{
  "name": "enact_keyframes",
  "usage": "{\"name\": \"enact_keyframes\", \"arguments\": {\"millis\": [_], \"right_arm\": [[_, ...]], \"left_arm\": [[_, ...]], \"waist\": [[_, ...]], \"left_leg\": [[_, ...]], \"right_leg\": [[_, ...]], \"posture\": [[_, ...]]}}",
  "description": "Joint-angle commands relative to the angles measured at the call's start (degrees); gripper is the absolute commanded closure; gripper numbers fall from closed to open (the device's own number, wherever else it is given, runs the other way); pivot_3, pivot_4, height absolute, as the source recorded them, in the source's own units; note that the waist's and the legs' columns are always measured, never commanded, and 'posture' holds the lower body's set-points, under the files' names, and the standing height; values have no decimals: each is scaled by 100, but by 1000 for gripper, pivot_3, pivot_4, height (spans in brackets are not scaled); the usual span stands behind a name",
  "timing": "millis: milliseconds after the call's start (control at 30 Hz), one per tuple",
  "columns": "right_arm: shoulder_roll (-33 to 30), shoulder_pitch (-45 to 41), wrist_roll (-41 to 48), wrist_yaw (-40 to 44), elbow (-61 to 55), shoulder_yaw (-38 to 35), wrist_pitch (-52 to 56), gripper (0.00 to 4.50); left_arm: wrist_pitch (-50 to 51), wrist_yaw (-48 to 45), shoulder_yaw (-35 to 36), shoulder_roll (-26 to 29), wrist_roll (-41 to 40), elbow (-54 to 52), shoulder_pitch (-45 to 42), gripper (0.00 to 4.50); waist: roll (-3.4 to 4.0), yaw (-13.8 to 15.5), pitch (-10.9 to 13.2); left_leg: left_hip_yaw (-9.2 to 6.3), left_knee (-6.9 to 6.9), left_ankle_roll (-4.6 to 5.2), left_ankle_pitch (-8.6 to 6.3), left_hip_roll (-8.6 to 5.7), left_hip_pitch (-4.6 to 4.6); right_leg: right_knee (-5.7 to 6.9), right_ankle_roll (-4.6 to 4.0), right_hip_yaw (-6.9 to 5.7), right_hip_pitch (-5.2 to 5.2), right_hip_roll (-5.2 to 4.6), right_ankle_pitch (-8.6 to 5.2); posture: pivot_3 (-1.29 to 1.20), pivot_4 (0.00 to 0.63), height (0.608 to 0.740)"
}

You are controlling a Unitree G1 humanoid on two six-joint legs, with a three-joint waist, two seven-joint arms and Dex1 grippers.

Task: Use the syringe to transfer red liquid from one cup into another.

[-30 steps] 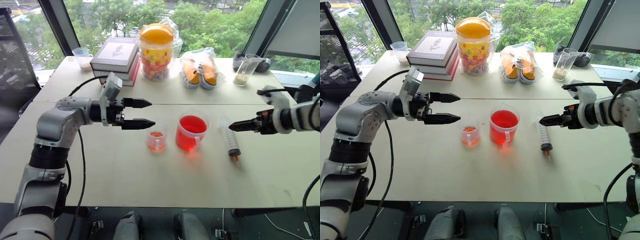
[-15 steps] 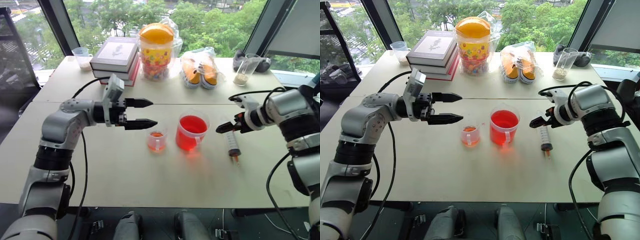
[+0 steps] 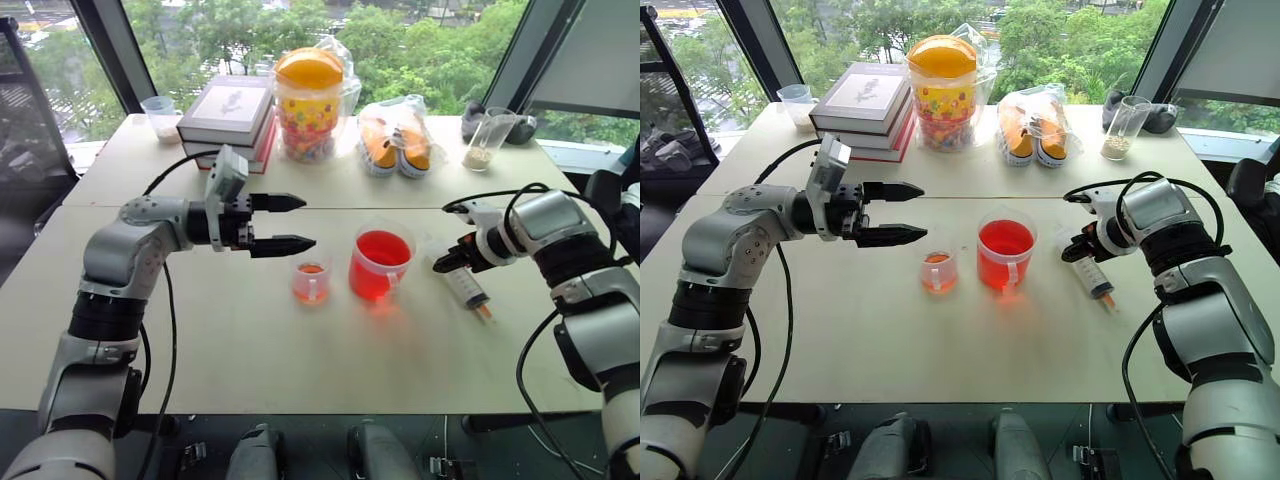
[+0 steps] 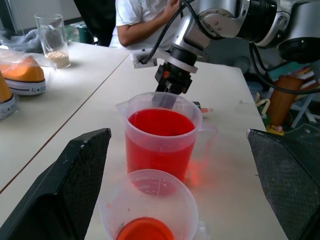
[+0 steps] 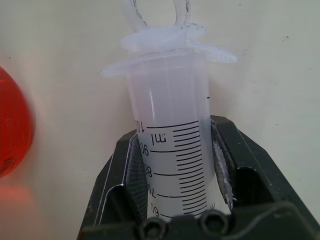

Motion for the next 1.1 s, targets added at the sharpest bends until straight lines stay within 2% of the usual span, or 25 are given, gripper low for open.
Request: {"name": "enact_keyframes", "arguments": {"millis": [33,133,200,333,433,533,600,700,833,1100], "right_arm": [[-358,15,8,-292,-566,-725,267,3063],[-601,129,159,-579,-1471,-1532,508,3063],[-492,276,411,-923,-2386,-2636,342,3063],[546,514,937,-1868,-4050,-4646,-644,3063],[1170,593,1397,-2179,-4852,-5195,-765,3063],[2148,804,2458,-2286,-5877,-5641,-1088,3063],[2537,1149,2676,-2385,-6245,-5596,-1374,3063],[2784,2101,2453,-2072,-6635,-4959,-2304,3063],[3086,3293,2024,-1890,-6505,-4286,-3526,3063],[3198,4096,1498,-1906,-6113,-3510,-4878,3063]], "left_arm": [[-135,-52,92,37,2,9,-187,0],[-182,-116,84,53,18,131,-270,0],[-229,-165,42,35,51,231,-359,0],[-315,-301,-63,-26,126,443,-569,0],[-394,-419,-102,-65,194,628,-726,0],[-545,-567,-164,-131,298,908,-985,0],[-633,-656,-182,-177,358,1092,-1131,0],[-774,-809,-217,-235,449,1346,-1304,0],[-910,-933,-254,-347,548,1592,-1523,0],[-1267,-993,-252,-631,853,2199,-1957,0]], "waist": [[1,7,0],[4,40,2],[4,35,2],[5,-6,2],[5,14,1],[5,24,1],[5,26,1],[2,46,0],[3,23,0],[3,-5,0]], "left_leg": [[0,0,0,0,0,-1],[0,-3,0,0,0,-8],[0,-8,0,0,0,-11],[-1,-13,-2,0,2,-5],[-4,-13,-10,5,3,0],[-3,-8,-11,6,2,-1],[-5,-7,-11,6,2,-2],[-9,-8,-9,5,1,-4],[-6,-7,-4,2,-3,-4],[-13,-6,-7,4,-3,2]], "right_leg": [[0,0,0,-1,0,0],[0,0,0,-8,-1,0],[-4,-1,-1,-11,-1,-1],[-1,0,-1,-11,5,0],[9,1,-3,-8,7,0],[9,1,-3,-5,4,0],[10,1,-4,-4,5,0],[-2,1,-10,3,4,0],[-8,1,-8,5,0,0],[3,1,-7,4,6,-1]], "posture": [[0,150,740],[0,150,740],[0,150,740],[0,150,740],[0,150,740],[0,150,740],[0,150,740],[0,150,740],[0,150,740],[0,150,740]]}}
